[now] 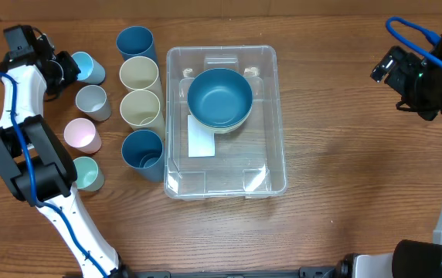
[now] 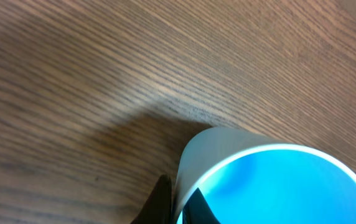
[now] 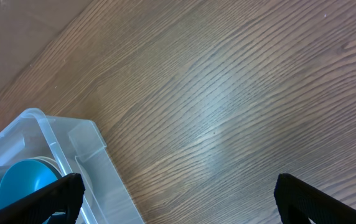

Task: Pack container
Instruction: 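Move the left gripper to the light blue cup and grasp its rim, then lift the light blue cup with the left gripper and place it in the container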

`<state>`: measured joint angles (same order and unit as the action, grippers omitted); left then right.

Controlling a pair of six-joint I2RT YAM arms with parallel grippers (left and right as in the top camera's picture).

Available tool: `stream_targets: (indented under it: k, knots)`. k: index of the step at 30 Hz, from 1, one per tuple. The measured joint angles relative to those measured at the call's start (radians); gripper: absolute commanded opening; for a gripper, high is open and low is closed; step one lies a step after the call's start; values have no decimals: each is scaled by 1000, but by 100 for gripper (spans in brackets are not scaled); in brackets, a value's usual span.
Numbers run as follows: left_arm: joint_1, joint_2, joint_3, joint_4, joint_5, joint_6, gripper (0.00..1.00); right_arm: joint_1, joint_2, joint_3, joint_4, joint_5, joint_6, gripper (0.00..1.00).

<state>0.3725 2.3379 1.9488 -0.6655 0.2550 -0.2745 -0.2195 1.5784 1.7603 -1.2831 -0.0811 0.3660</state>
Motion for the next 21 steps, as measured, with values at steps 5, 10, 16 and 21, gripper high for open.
stream_targets:
  k: [5,10,16,21]
  knots:
    - [0,6,158,-152,-8,1,4,0,0,0,0,0,0,100]
    - [0,10,433,-391,-26,1,4,0,0,0,0,0,0,100]
    - [-30,6,808,-714,-51,13,4,0,0,0,-1,0,0,100]
    - [-119,-16,1023,-899,-90,19,4,0,0,0,0,-1,0,100]
